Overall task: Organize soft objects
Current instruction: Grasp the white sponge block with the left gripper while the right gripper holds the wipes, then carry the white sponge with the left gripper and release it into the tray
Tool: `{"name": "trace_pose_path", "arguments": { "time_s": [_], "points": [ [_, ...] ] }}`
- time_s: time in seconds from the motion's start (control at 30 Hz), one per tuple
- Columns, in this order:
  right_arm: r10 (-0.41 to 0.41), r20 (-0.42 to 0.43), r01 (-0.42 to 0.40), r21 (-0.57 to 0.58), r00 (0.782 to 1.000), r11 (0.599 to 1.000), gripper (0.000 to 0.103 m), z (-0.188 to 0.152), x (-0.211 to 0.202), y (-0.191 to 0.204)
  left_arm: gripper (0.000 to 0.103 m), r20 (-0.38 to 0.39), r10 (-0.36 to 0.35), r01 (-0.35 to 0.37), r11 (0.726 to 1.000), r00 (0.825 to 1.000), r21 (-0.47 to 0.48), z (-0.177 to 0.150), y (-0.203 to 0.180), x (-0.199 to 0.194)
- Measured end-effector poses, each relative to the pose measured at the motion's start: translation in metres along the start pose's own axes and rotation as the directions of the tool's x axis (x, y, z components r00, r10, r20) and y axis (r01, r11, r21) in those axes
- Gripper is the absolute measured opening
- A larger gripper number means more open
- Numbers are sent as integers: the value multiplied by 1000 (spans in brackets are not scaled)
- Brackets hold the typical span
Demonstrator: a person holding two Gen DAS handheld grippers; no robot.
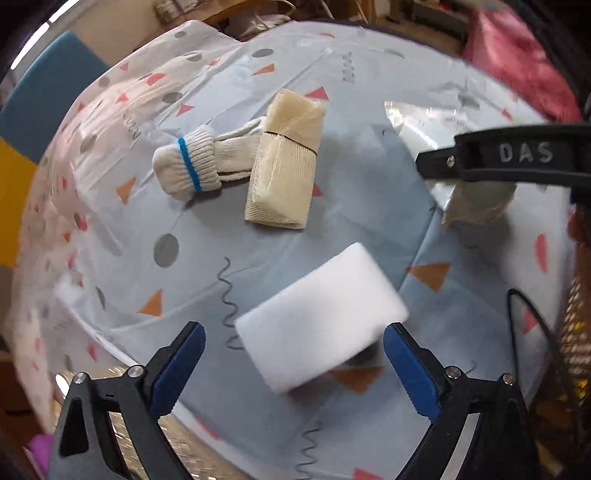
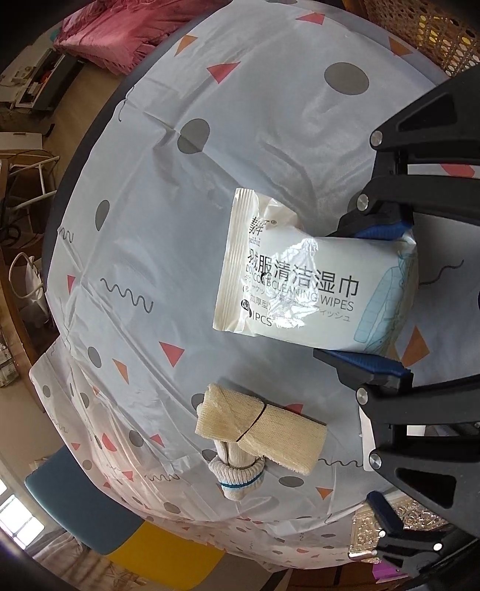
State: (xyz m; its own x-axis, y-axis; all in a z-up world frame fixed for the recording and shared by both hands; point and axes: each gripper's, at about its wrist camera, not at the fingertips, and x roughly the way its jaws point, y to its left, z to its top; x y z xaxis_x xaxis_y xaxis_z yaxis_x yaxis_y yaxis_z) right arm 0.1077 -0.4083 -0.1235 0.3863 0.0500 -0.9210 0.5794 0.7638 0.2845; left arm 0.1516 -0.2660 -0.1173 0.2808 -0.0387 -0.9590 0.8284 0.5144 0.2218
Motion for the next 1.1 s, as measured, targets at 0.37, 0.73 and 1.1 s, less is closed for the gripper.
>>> {"name": "trace_pose_path", "arguments": {
  "time_s": [0.37, 0.73, 1.1],
  "points": [
    [11, -4, -11, 0, 1000, 1000, 49, 2, 2, 2, 80, -14, 82, -75, 957, 997, 281, 16, -29, 12],
    [-47, 1, 47, -14, 999, 999, 50, 2, 7, 4, 58, -37, -56, 62, 979, 998, 195, 1, -35, 10],
    [-68, 4, 68, -27, 998, 997, 50, 2, 11, 7, 85, -5, -62, 62, 996, 998, 68, -24, -31, 7]
  ]
}}
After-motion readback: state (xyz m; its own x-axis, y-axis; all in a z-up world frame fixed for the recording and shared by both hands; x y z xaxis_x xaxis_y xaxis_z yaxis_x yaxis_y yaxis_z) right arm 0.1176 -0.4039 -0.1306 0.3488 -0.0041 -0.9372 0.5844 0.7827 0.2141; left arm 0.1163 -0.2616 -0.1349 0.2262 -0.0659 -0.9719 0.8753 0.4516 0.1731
